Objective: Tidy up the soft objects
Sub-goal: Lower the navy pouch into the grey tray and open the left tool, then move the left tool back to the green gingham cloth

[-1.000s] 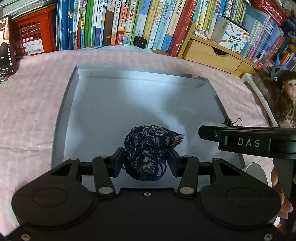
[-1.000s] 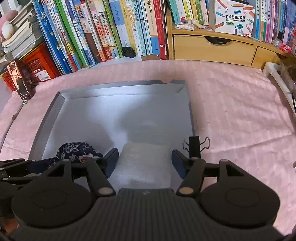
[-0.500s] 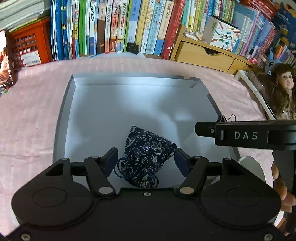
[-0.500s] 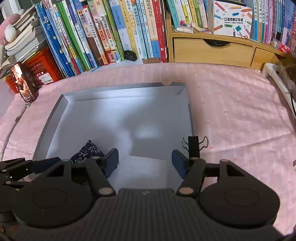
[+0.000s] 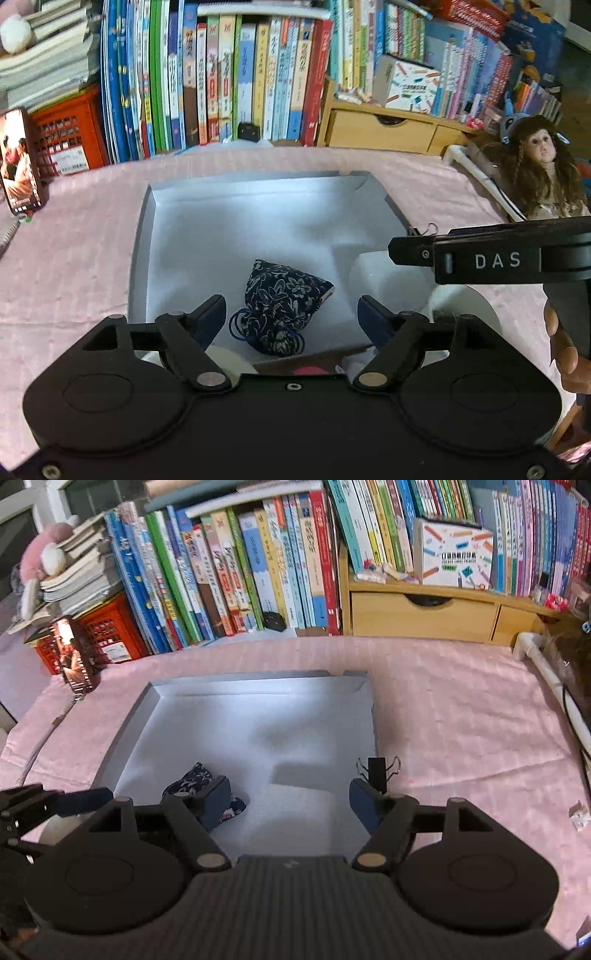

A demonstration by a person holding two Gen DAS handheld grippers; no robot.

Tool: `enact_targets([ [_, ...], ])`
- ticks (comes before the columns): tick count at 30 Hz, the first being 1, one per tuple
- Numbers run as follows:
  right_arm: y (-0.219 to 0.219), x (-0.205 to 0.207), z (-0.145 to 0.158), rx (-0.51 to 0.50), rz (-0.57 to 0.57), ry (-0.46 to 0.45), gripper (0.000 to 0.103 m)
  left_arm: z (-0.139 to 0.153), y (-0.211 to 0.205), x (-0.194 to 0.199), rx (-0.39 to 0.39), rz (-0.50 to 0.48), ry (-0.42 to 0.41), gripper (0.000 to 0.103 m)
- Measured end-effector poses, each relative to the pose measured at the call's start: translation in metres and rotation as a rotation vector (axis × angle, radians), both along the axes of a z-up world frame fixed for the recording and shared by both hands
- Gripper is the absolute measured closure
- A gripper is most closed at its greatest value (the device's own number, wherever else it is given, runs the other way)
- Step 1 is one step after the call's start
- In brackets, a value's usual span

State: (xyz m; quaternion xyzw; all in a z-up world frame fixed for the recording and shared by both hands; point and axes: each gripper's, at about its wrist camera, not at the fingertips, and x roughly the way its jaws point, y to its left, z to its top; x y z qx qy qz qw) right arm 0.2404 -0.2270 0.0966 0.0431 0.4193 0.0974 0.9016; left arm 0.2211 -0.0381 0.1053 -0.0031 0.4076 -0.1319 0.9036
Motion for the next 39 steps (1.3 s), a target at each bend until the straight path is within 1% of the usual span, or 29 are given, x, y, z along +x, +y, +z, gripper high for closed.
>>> enact_targets([
  [6,-0.007,-0.033,0.007,0.002,0.034,-0.075,0.017,0.012,0.000,-0.034,-0.001,-0.031,-0.075,0.021],
  [12,-0.012,-0.067,0.014,0.024,0.045,-0.149,0.015,0.019,0.001,-0.064,-0.028,-0.059,-0.109,0.020],
  [17,-0.015,-0.091,0.021,0.043,0.046,-0.201,0.014,0.023,-0.001,-0.087,-0.025,-0.073,-0.151,0.018],
  [21,-0.018,-0.110,0.025,0.030,0.047,-0.253,0.009,0.024,-0.001,-0.103,-0.020,-0.089,-0.180,0.016],
  [25,-0.019,-0.127,0.024,0.017,0.041,-0.294,0.007,0.022,-0.002,-0.120,-0.009,-0.095,-0.213,0.015],
  [31,-0.020,-0.148,0.016,0.020,0.027,-0.330,0.003,0.012,0.001,-0.138,-0.040,-0.096,-0.204,0.014],
  [39,-0.021,-0.172,0.002,-0.014,0.003,-0.365,0.000,-0.005,0.008,-0.160,-0.068,-0.054,-0.214,0.012],
])
